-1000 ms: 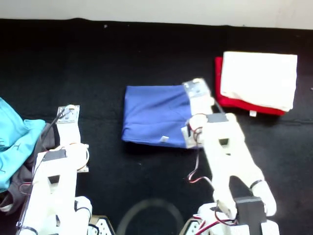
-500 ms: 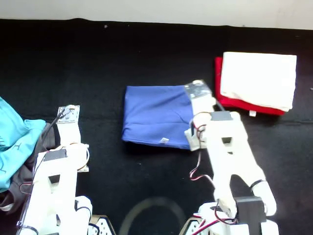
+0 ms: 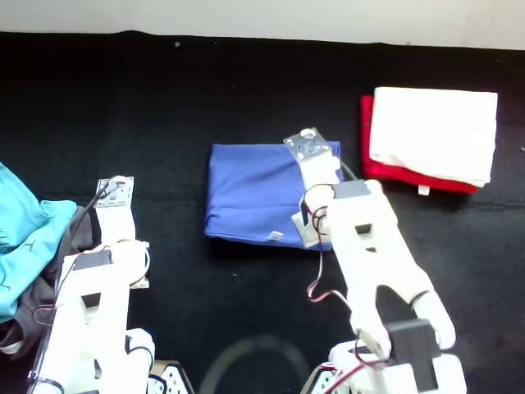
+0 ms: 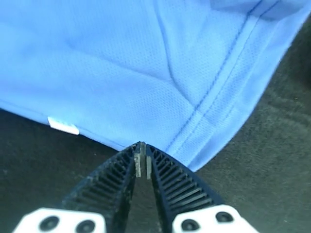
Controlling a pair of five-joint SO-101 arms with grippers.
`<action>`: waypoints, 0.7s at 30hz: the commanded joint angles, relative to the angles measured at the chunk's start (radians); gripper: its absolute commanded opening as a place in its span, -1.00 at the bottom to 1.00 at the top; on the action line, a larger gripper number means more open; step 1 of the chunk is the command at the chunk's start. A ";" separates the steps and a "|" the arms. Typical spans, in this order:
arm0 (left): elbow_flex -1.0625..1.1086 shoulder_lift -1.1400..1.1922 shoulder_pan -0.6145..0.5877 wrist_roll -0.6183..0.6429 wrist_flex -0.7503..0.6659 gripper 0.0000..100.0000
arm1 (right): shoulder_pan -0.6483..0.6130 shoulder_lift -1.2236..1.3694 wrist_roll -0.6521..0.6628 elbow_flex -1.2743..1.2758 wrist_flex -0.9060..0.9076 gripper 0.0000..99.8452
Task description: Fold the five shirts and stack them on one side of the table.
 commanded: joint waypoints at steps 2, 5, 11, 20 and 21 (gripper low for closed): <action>-0.022 0.007 -0.008 0.006 -0.009 -0.98 | 0.021 0.117 -0.020 -0.016 -0.047 -0.99; -0.022 0.007 -0.008 0.006 -0.009 -0.98 | 0.065 0.137 -0.020 -0.044 -0.042 -0.99; -0.022 0.007 -0.008 0.006 -0.009 -0.98 | 0.140 0.099 -0.018 -0.140 0.033 -0.99; -0.022 0.007 -0.008 0.006 -0.011 -0.98 | 0.122 0.073 -0.025 -0.168 0.076 -0.99; -0.022 0.007 -0.008 0.006 -0.011 -0.98 | 0.104 0.061 -0.025 -0.168 0.090 -0.99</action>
